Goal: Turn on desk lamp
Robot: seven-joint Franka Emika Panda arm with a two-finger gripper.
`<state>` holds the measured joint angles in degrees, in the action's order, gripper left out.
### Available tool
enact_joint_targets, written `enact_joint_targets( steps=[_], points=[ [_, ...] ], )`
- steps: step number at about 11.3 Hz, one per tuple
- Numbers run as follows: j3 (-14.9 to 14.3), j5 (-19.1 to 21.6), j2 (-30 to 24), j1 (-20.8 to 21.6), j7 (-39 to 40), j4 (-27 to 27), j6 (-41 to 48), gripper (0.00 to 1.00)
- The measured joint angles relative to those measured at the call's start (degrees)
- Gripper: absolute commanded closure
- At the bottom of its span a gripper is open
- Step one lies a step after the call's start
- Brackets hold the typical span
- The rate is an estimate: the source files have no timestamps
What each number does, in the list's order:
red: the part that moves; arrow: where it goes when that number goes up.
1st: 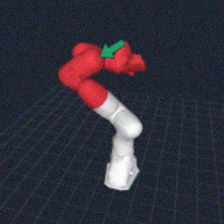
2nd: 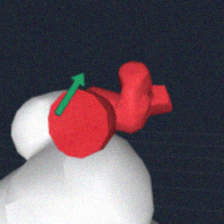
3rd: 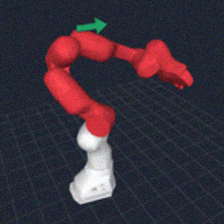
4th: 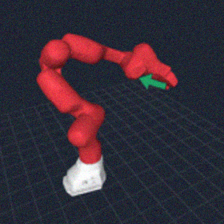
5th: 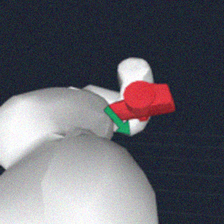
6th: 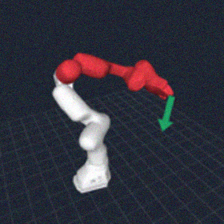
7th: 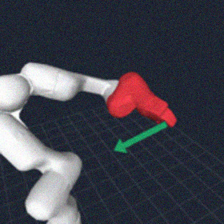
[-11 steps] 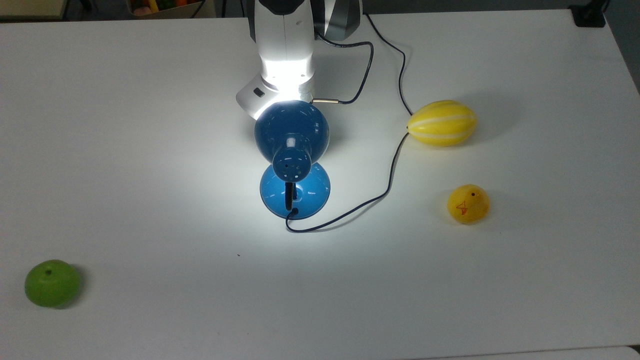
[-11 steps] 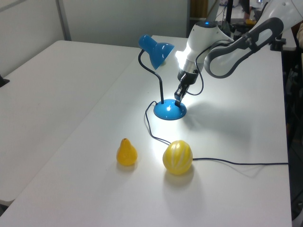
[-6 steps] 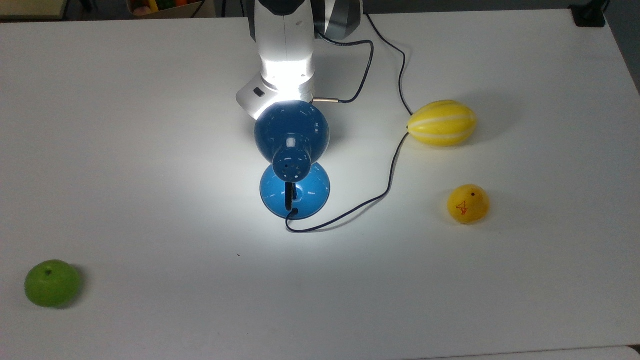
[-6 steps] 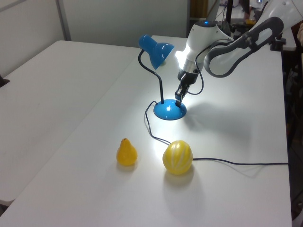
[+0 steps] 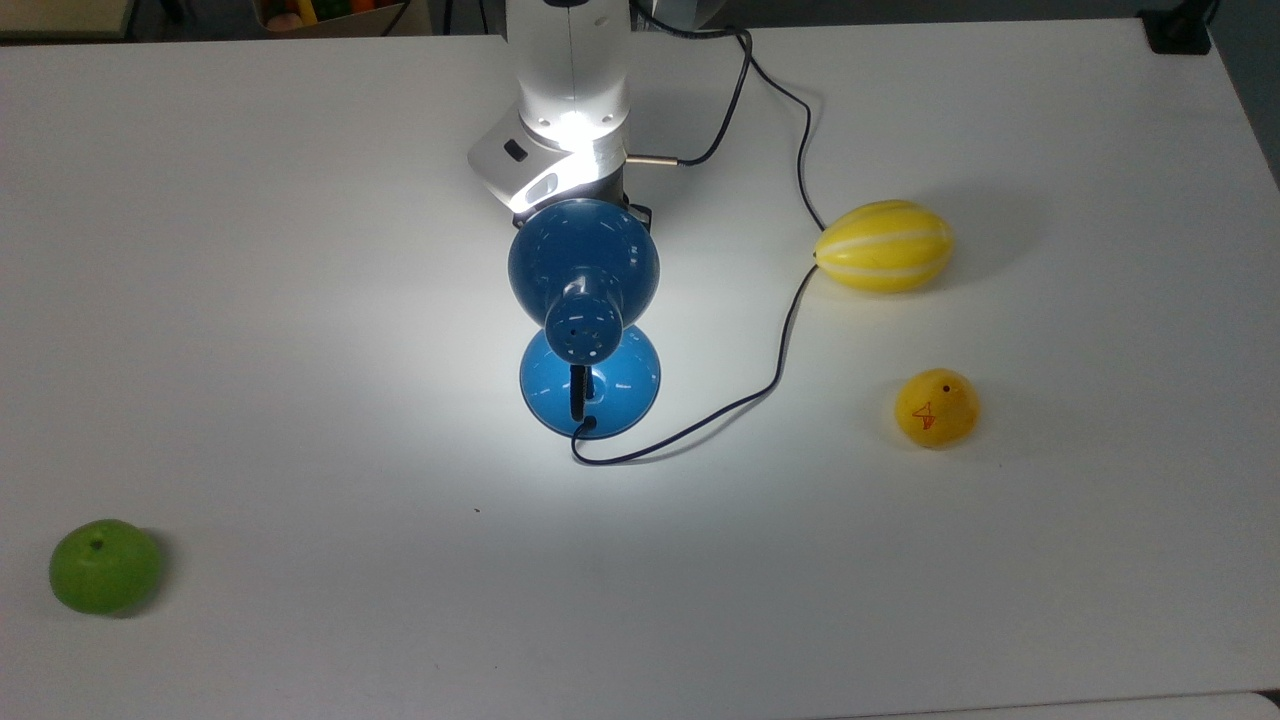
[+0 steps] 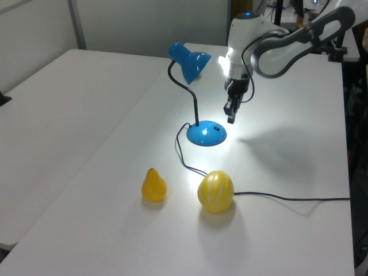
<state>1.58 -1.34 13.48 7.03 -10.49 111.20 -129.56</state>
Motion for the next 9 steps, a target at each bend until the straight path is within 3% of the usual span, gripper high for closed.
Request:
enact_joint_targets(
  steps=[5,9],
  points=[
    [0.0,-0.81,-7.65,0.0,0.0,-1.53,16.74,1.0],
    [-0.31,-0.89,-10.51,-0.26,0.0,-13.06,31.0,1.0]
  ],
)
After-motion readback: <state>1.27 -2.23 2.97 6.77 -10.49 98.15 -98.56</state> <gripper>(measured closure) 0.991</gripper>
